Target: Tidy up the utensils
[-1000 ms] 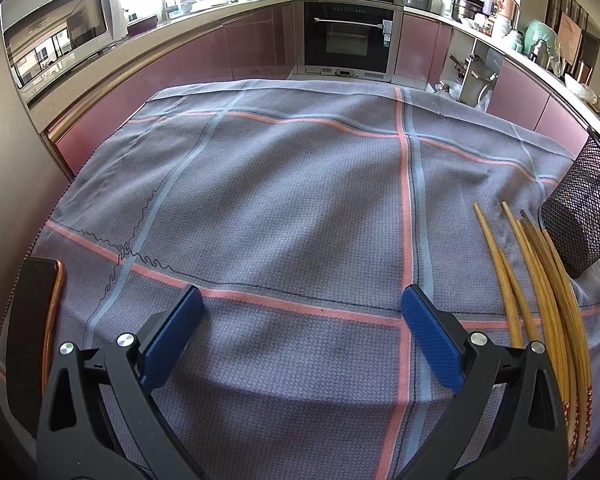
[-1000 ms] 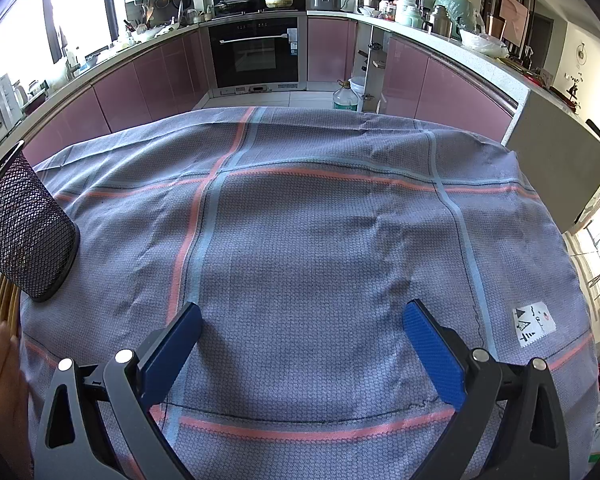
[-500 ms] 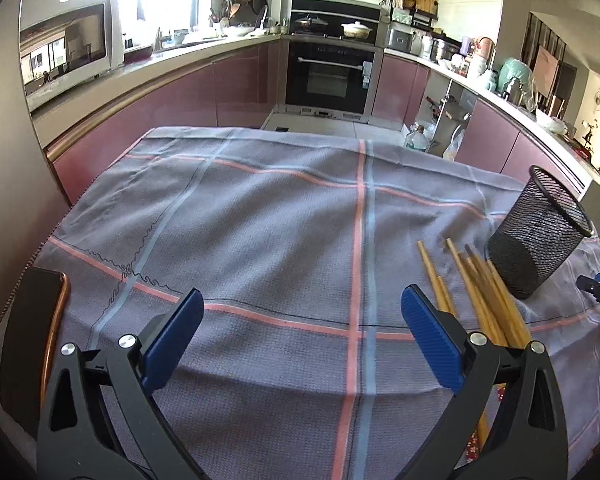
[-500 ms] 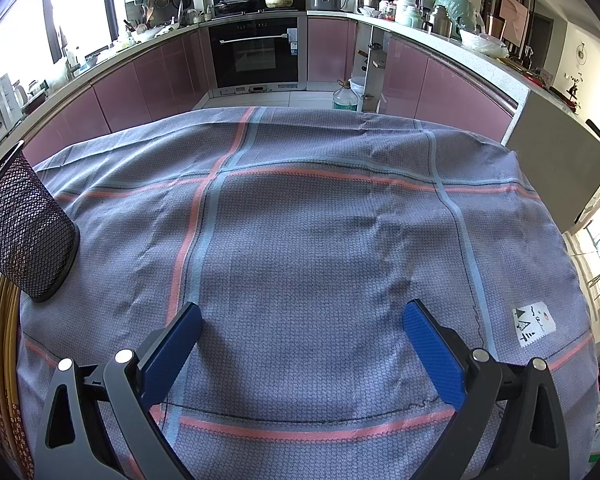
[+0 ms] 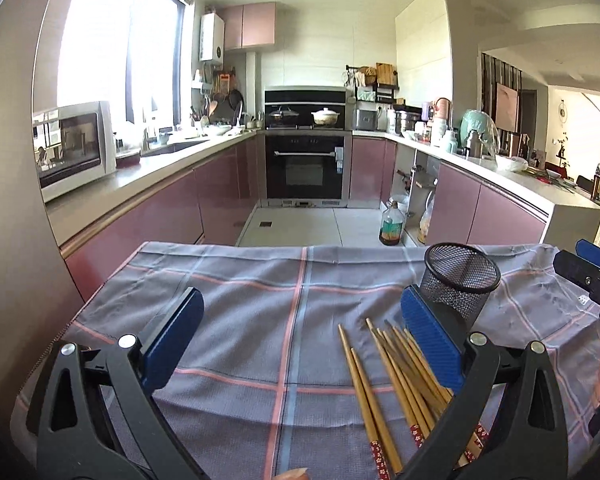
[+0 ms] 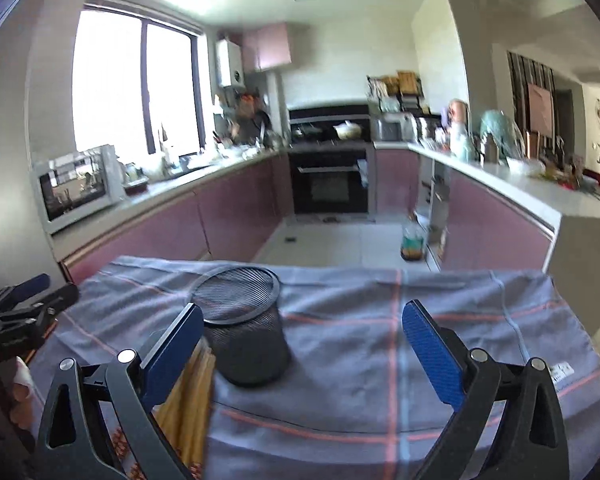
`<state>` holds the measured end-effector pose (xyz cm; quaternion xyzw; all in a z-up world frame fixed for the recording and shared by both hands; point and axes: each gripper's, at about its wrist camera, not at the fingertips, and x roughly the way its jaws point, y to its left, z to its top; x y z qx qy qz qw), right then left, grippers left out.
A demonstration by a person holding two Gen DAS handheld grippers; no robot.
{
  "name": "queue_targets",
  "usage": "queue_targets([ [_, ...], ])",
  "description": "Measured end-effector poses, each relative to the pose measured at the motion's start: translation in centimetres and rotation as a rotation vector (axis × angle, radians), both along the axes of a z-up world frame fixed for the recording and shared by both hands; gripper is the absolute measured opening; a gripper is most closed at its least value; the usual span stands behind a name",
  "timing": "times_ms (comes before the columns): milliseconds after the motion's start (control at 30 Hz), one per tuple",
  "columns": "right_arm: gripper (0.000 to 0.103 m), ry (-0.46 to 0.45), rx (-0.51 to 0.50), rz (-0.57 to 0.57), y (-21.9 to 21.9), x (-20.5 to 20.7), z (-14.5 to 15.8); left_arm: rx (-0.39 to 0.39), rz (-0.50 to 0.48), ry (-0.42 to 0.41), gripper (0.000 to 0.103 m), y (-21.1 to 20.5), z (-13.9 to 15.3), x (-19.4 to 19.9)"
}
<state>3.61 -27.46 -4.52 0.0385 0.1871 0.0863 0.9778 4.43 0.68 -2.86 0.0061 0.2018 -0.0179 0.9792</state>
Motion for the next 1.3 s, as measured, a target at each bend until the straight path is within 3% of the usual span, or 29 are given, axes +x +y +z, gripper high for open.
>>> queue_targets([
  [100, 0.096, -0.122, 0.008, 0.049, 2.1, -2.1, 0.9, 0.009, 0.014, -0.041, 0.097, -0.5, 1.0, -1.1],
  [200, 0.096, -0.173, -0.013, 0.074, 3.5, -3.0, 1.6, 0.013, 0.029, -0.073, 0.097, -0.5, 1.8, -2.2],
  [767, 0.096, -0.236, -0.024, 0.085, 5.7, -4.0, 2.6, 0.02, 0.042, -0.219, 0.097, 0.1, 3.8, -5.9],
  [1300, 0.096, -0.239, -0.026, 0.086, 5.7, -4.0, 2.3, 0.001, 0.032, -0.236, 0.097, 0.0, 4.2, -6.5],
])
